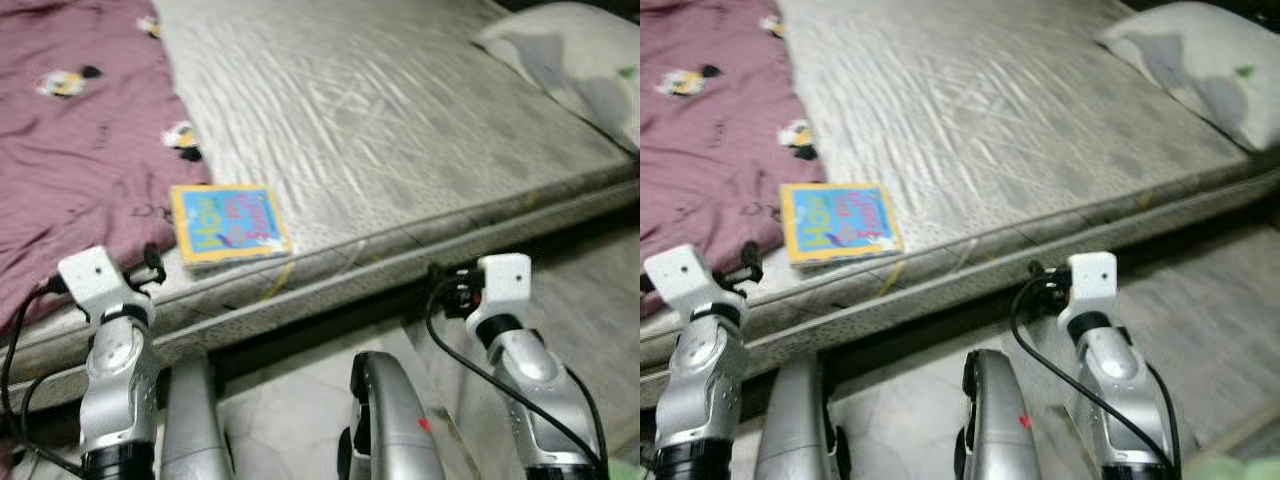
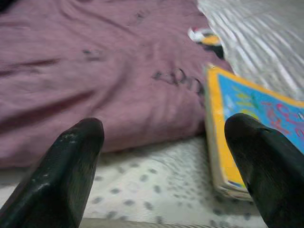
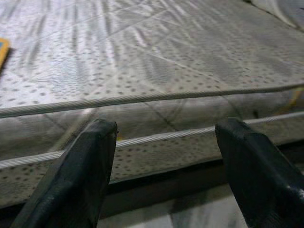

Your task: Clean up the room

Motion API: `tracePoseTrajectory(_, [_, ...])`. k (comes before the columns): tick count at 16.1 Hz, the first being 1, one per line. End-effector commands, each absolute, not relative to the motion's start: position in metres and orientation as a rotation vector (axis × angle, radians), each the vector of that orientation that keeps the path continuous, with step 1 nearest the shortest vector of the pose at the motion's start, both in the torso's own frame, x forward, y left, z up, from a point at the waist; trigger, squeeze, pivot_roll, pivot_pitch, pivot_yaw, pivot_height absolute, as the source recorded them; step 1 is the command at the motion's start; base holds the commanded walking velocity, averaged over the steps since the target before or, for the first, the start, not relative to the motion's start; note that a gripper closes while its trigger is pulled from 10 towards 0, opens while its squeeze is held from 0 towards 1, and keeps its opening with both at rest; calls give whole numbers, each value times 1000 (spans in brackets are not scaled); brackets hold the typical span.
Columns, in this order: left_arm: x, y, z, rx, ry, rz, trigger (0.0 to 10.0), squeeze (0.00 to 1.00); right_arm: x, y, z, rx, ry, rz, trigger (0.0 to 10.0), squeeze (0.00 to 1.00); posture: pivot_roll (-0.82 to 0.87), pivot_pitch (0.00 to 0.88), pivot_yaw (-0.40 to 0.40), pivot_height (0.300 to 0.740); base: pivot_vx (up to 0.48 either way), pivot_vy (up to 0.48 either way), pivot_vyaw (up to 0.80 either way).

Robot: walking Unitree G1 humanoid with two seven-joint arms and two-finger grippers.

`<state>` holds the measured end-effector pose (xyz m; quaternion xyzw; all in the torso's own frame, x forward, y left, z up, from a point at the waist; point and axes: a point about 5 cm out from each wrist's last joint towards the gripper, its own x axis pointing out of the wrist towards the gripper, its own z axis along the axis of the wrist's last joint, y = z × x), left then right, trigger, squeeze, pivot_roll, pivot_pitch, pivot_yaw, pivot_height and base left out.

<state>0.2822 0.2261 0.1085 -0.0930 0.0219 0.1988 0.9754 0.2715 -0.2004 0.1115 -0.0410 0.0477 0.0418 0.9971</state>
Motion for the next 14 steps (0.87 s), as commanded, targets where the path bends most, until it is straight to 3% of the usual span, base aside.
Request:
tracePoseTrajectory(1, [288,228,105,-175,52,411,10000,0,266,-207,114,-91,104,66,10000,0,-129,234,-95,535,0,0,0])
tracePoseTrajectory(7, [315,222,105,-213,40,379,10000,0,256,-214,122,-121,111,51,10000,0,-197,245,-96,535,0,0,0])
tracePoseTrajectory(14, [329,202,78,-465,153,290,10000,0,256,-214,129,-143,107,58,10000,0,-218,226,-110,535,0,0,0])
